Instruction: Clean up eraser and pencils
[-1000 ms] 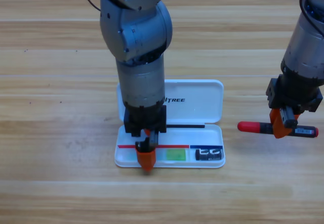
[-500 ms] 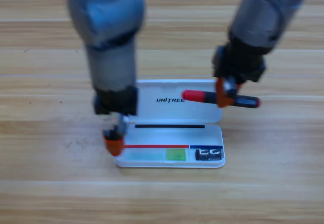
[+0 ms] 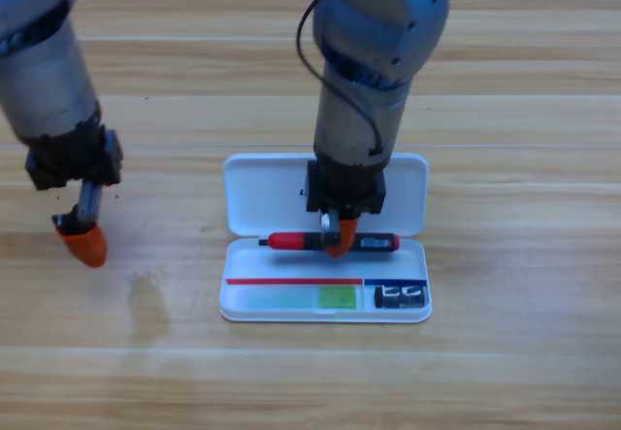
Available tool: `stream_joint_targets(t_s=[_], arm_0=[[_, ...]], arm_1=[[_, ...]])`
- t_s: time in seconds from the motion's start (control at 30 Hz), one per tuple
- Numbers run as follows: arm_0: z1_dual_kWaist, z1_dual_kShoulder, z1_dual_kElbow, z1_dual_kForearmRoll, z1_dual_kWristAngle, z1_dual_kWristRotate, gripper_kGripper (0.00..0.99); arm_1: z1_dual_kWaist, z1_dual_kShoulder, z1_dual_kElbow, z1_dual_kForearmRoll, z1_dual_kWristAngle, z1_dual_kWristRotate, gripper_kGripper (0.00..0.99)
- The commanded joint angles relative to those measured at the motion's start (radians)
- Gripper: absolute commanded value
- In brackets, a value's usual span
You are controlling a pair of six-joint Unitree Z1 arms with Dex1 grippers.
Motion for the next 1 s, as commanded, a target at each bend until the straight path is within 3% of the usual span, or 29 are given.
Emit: stream_joint_targets(t_s=[0.03,0.1,0.13,0.17,0.33,0.5,0.57,0.63,0.73,0.87,1.0], arm_0=[[0.056,-0.031,0.052,-0.026,-0.021,0.017,0.990],[0.056,-0.030,0.052,-0.026,-0.021,0.019,0.990],[0.056,-0.030,0.052,-0.028,-0.021,0.019,0.990],[0.056,-0.028,0.052,-0.028,-0.021,0.020,0.990],[0.056,-0.025,0.057,-0.034,-0.021,0.020,0.990],[0.056,-0.037,0.057,-0.043,-0.027,0.023,0.986],[0.056,-0.053,0.059,-0.065,-0.027,0.023,0.980],[0.056,-0.054,0.051,-0.082,-0.035,0.025,0.927],[0.056,-0.044,0.043,-0.108,-0.044,0.037,0.825],[0.068,-0.034,0.042,-0.157,-0.075,0.068,0.555],[0.131,-0.008,0.033,-0.227,-0.142,0.142,0.095]], arm_1=[[0.033,0.093,-0.035,0.016,-0.024,0.041,0.120],[0.033,0.078,-0.035,0.016,-0.027,0.062,0.723],[0.033,0.063,-0.030,0.016,-0.027,0.079,0.904],[0.033,0.040,-0.022,0.017,-0.026,0.090,0.950],[0.033,-0.186,0.067,0.030,0.089,0.104,0.990],[0.033,-0.534,0.271,0.002,0.307,0.119,0.990],[0.035,-0.680,0.412,-0.085,0.339,0.159,0.990],[0.033,-0.807,0.585,-0.231,0.336,0.210,0.990],[0.031,-0.916,0.781,-0.378,0.260,0.268,0.990],[0.031,-0.922,0.853,-0.386,0.283,0.285,0.990],[0.031,-0.927,0.881,-0.404,0.295,0.289,0.990]])
